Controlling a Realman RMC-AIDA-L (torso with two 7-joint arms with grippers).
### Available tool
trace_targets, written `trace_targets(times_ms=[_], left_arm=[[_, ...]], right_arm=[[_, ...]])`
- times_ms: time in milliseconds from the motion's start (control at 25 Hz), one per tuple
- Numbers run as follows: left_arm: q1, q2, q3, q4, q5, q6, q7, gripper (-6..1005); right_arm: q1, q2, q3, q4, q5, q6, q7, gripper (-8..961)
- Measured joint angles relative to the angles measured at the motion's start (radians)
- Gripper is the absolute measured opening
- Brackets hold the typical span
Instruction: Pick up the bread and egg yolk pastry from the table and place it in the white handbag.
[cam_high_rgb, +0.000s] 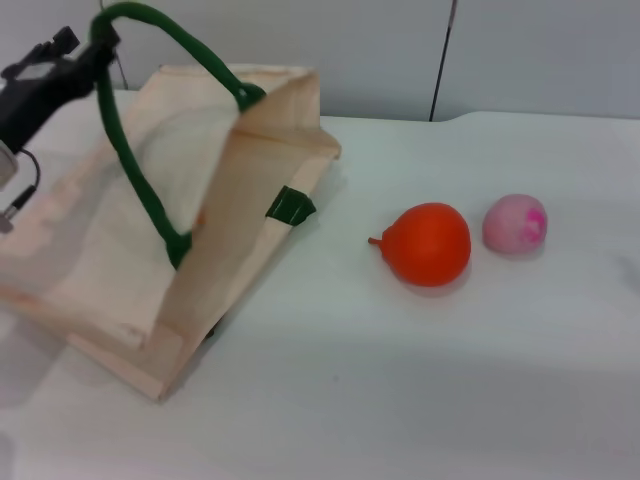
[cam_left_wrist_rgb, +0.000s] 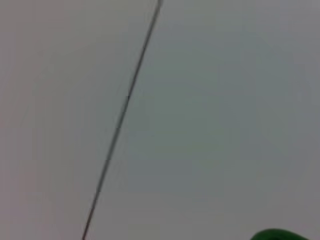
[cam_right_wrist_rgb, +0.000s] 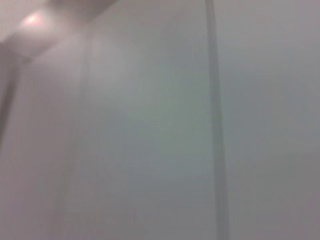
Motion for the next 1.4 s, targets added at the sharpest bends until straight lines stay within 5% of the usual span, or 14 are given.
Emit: trace_targets(times_ms=[280,560,1120,1400], left_arm=[[-0.008,-0.005,0.001,-0.12,-0.005,-0.124,0.362,700],[-0.01,-0.006,-0.012,-0.165,-0.029,-0.16,0.44,866],[0.069,-0.009,-0.018,-0.239,-0.372,-0.3,0.446,857],[0.073,-0.01,-0.018,-0.256,-0.4,-0.302,0.44,857]], right_arm=[[0.058,0.002,0.112,0.249,0.137,0.005,-0.365,865],[0.088,0.001,0.131,0.3,0.164,0.056,-0.412,860],[0.094,0.001,0.248,0.343,0.168,0.217,-0.408,857],[0.089,-0.001,0.25,0.344,0.167,0.207,-0.355,857]])
